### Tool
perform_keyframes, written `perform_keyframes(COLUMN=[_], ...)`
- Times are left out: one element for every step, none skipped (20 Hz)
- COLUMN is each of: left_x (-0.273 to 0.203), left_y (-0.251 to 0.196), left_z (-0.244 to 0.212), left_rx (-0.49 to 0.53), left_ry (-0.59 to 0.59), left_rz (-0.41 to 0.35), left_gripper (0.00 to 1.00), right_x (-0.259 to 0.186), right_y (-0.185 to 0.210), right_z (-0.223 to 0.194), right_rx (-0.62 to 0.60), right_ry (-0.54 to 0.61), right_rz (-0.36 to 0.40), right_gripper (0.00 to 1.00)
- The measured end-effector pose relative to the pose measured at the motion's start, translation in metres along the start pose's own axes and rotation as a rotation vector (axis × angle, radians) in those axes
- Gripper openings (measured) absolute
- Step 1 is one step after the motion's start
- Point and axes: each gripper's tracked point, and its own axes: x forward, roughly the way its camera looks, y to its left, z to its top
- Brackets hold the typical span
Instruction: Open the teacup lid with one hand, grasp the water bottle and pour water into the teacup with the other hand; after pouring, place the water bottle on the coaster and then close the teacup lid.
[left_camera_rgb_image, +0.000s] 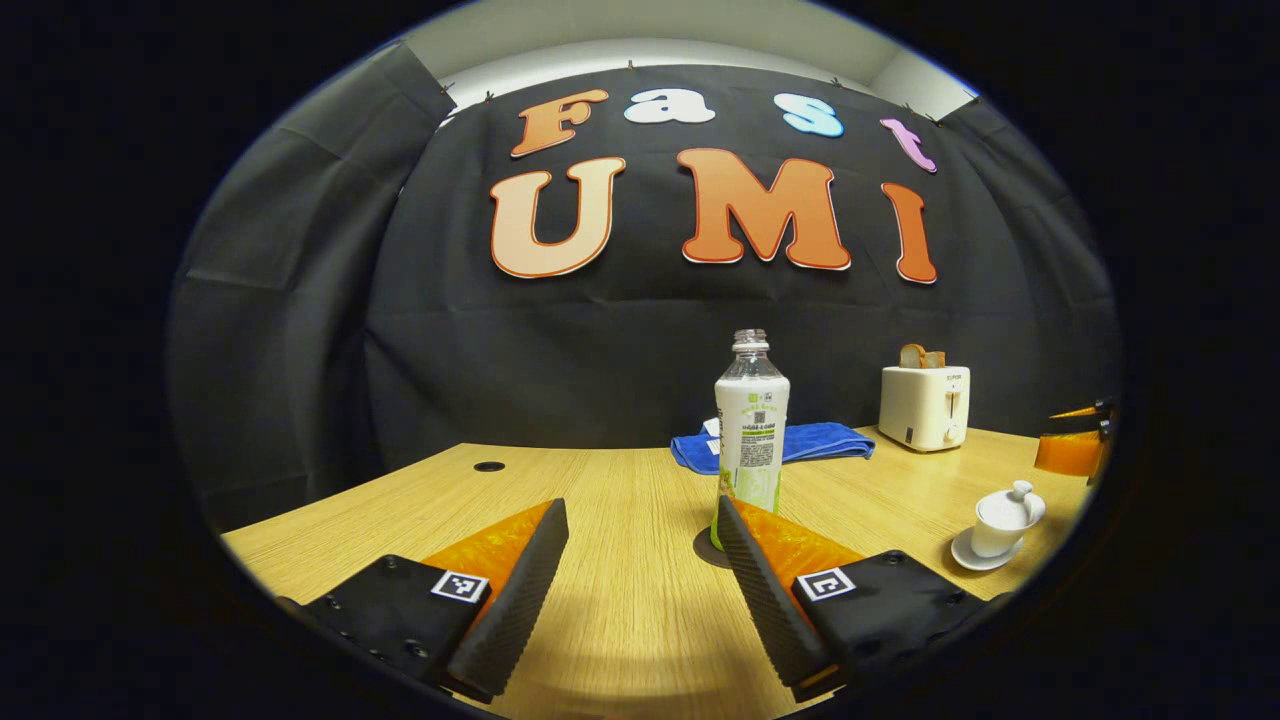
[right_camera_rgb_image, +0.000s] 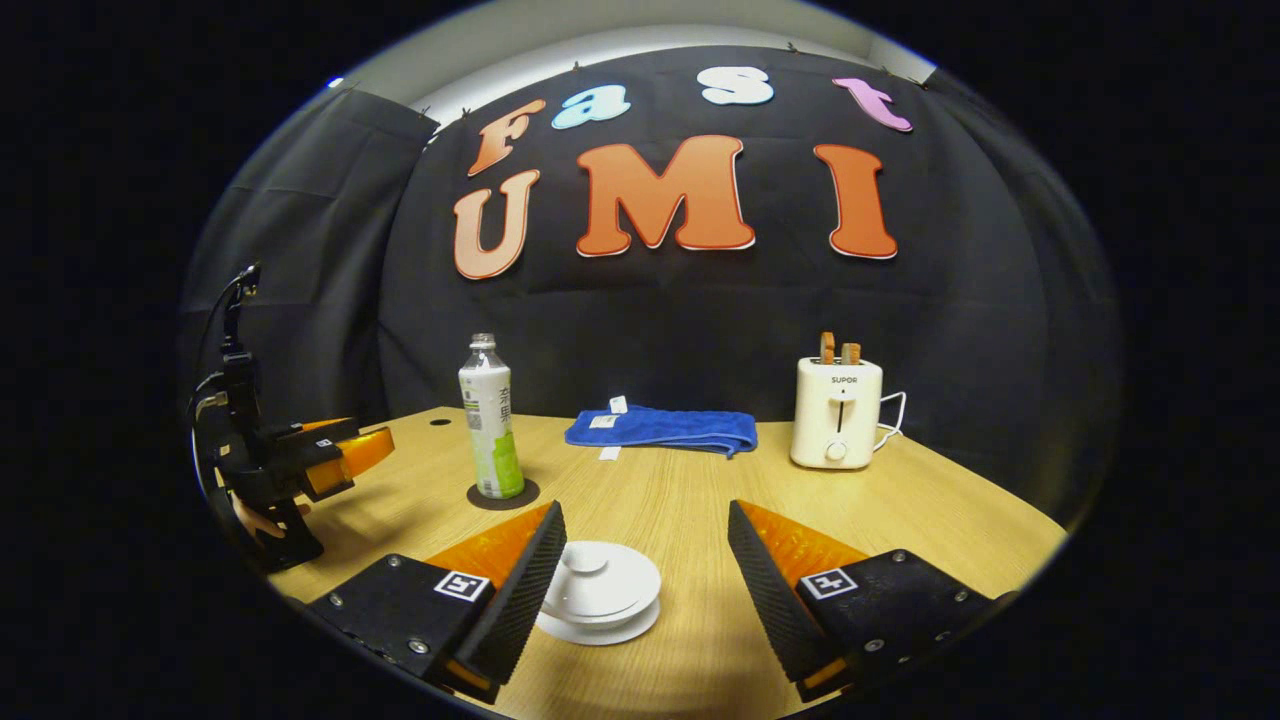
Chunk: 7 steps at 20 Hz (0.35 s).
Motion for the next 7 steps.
perform_keyframes(left_x=[-0.001,-0.002,-0.002,-0.003,-0.003,-0.002,-0.002], left_y=[0.0,-0.002,-0.002,-0.002,-0.002,-0.002,-0.002], left_z=[0.0,0.007,0.006,0.006,0.006,0.006,0.006], left_rx=[0.0,0.0,0.0,0.0,0.0,0.0,0.0], left_ry=[0.0,0.0,0.0,0.0,0.0,0.0,0.0], left_rz=[0.001,0.003,0.004,0.004,0.004,0.004,0.004], left_gripper=[0.94,0.97,0.97,0.95,0.95,0.97,0.97], right_x=[0.0,0.001,0.001,0.001,0.0,0.001,0.001], right_y=[-0.009,-0.018,-0.025,-0.034,-0.042,-0.051,-0.057], right_z=[0.0,-0.001,-0.001,-0.001,-0.001,-0.002,-0.002], right_rx=[0.004,0.007,0.006,0.002,-0.003,-0.009,-0.013], right_ry=[-0.002,-0.002,-0.001,-0.003,-0.004,-0.007,-0.009], right_rz=[-0.02,-0.039,-0.055,-0.074,-0.093,-0.113,-0.13], right_gripper=[0.97,0.97,0.97,0.97,0.97,0.97,0.97])
